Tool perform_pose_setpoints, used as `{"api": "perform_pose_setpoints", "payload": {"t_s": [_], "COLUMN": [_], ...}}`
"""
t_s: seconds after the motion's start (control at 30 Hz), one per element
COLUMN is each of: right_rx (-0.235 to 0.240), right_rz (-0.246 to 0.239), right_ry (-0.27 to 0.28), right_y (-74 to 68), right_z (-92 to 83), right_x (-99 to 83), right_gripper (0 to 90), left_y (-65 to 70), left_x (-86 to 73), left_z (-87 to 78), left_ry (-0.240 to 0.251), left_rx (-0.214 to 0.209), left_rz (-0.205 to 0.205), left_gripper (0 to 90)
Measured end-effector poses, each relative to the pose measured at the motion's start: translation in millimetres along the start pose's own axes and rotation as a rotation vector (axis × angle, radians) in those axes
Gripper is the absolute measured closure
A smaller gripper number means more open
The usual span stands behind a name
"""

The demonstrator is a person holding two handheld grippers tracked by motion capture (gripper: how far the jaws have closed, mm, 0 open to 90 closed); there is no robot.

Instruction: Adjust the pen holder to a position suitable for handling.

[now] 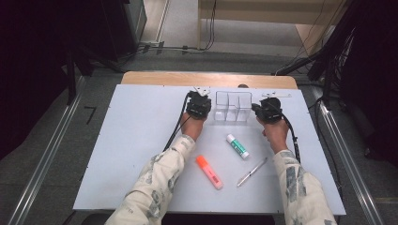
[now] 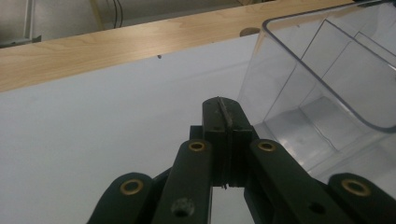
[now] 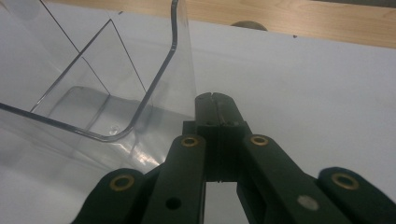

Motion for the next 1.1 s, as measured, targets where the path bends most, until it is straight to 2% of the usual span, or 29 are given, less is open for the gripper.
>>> {"api": "perform_pose_setpoints", "payload": {"t_s": [0.27, 0.33, 0.4, 0.47, 0.7, 0.83, 0.87, 0.97, 1.1], "right_rx": [0.025, 0.035, 0.048, 0.057, 0.080, 0.096, 0.104, 0.120, 0.146], "right_rz": [-0.001, -0.002, 0.015, 0.024, 0.017, 0.012, 0.004, -0.002, -0.001], "right_ry": [0.000, 0.005, 0.005, 0.008, 0.009, 0.007, 0.005, 0.005, 0.006], "right_y": [-3.5, -5.2, -5.0, -5.0, -17.0, -23.1, -30.1, -40.5, -55.6], "right_z": [-0.3, -0.4, -0.5, -0.4, 0.0, 0.3, 0.5, 1.3, 3.2], "right_x": [-0.1, 0.4, -0.3, -0.7, -1.3, -1.5, -1.6, -1.6, -1.3], "right_gripper": [87.8, 87.9, 87.9, 88.0, 88.1, 88.1, 88.1, 88.1, 88.1], "left_y": [10.0, 10.7, 11.1, 10.9, 1.0, -5.2, -10.1, -16.4, -30.1], "left_x": [-2.9, -3.7, -4.8, -5.9, -9.5, -13.6, -15.8, -18.1, -27.4], "left_z": [1.4, 0.9, 0.4, -0.6, -8.1, -15.1, -19.2, -23.8, -37.8], "left_ry": [-0.005, -0.007, -0.006, -0.008, -0.007, -0.006, -0.009, -0.007, 0.007], "left_rx": [-0.036, -0.031, -0.042, -0.046, -0.045, -0.041, -0.039, -0.035, -0.035], "left_rz": [0.009, 0.018, -0.004, -0.006, -0.024, -0.016, -0.017, -0.027, -0.043], "left_gripper": [90.0, 90.0, 90.0, 90.0, 90.0, 90.0, 90.0, 90.0, 90.0]}}
Point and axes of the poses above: each handheld gripper's, and its own axes: z roughly forward along the jaws, x roughly out of its top, y roughly to its right, the point moved 7 cm from there along z, roughly forward along the jaws, and after that the axes turned 4 degrees about -z, right-handed, at the moved point
